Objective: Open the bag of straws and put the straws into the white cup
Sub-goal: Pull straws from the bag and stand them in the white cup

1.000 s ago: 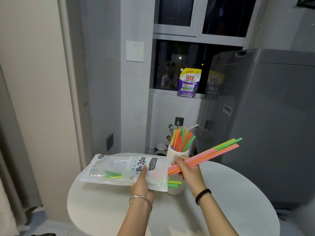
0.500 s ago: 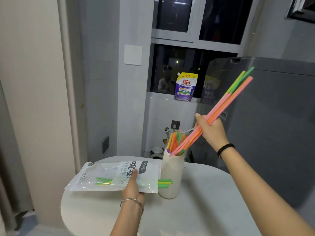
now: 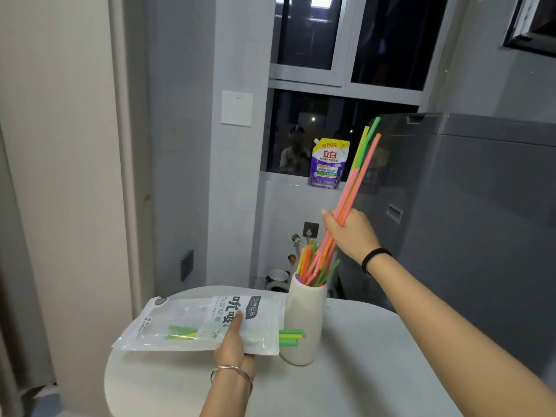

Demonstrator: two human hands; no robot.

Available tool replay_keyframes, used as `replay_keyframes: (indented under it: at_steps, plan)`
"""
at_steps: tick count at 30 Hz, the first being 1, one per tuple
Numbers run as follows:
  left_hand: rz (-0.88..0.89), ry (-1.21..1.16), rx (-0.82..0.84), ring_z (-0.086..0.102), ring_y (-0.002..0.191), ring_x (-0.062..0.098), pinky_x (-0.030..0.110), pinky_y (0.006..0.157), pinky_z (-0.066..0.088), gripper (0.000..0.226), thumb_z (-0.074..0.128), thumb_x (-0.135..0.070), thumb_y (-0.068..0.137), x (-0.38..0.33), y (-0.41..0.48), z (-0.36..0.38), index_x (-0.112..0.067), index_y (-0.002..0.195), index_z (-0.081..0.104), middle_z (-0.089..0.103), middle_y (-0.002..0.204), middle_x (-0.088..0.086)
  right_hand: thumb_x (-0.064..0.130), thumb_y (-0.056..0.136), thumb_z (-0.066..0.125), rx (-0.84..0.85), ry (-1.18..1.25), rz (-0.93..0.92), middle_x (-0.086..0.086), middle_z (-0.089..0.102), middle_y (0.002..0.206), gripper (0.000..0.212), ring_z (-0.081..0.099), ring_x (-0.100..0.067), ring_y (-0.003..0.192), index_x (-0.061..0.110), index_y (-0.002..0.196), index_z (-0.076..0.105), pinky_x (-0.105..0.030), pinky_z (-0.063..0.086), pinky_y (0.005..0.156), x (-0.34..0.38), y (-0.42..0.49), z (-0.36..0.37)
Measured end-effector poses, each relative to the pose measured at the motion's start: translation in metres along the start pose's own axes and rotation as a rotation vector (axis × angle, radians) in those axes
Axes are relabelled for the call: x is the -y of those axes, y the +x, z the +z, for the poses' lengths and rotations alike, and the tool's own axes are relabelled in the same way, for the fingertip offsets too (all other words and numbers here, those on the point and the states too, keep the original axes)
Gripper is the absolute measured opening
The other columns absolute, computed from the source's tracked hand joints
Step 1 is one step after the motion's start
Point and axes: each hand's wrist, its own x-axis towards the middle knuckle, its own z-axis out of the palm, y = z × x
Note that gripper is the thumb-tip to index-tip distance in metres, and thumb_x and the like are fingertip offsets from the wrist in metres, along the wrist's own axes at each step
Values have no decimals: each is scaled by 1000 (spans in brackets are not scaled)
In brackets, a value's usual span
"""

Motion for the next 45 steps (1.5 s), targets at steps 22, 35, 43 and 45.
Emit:
replay_keyframes:
  at_steps: [22,35,43,45]
  plan:
    - [2,-22,-14,56,108,28,53,102,43,49,57,-7,94,-1,1,0,-7,142,47,55,141,15,51,84,56,299,-121,141,-10,67,76,43,68,-24,74,9,78,60,-43,58,76,-25,8,30]
    - [0,-33,-24,58,101,29,52,98,45,49,58,-6,93,-2,-1,-1,-7,141,47,55,140,15,58,75,63,300,-29,137,-18,70,85,57,70,-27,77,3,89,63,-41,60,75,-34,6,33]
    - [0,-18,-11,56,107,28,52,100,44,49,57,-7,94,-2,0,0,-7,141,47,55,140,15,66,69,61,255,2,135,-13,70,80,64,70,-24,73,5,89,64,-37,60,71,-32,6,32]
    - [-5,-16,-1,55,110,29,52,103,43,48,56,-7,94,-2,0,-1,-7,142,46,54,141,15,64,71,60,205,32,129,-16,67,74,64,69,-28,72,1,81,61,-40,60,71,-32,8,31]
